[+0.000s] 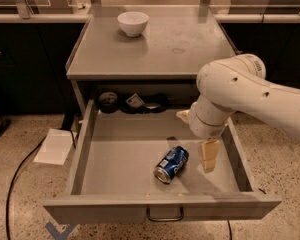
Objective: Pick pepsi can from top drawer and place on counter
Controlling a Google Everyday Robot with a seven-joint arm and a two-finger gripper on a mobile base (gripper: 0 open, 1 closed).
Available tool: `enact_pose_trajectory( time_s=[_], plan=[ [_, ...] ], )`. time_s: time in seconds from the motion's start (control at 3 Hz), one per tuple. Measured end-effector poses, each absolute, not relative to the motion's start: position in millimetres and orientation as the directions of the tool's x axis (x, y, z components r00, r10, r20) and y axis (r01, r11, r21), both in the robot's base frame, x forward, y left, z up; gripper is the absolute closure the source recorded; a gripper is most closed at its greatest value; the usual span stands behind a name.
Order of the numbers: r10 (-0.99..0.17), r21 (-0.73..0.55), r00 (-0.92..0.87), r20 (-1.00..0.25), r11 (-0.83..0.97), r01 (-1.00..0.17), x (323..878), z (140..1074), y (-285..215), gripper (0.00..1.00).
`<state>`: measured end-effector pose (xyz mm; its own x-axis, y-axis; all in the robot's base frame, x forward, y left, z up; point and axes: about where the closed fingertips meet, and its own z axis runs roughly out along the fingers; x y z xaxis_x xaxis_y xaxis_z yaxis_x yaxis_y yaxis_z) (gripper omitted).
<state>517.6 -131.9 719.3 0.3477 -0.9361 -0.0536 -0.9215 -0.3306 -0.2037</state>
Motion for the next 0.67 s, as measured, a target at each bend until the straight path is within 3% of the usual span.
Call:
enact_pose_trajectory(
  time_s=[0.67],
  plan=[
    [-0.878,-0.194,0.468,-0.1,-0.444,-0.875,534,689,-103,0.0]
  ],
)
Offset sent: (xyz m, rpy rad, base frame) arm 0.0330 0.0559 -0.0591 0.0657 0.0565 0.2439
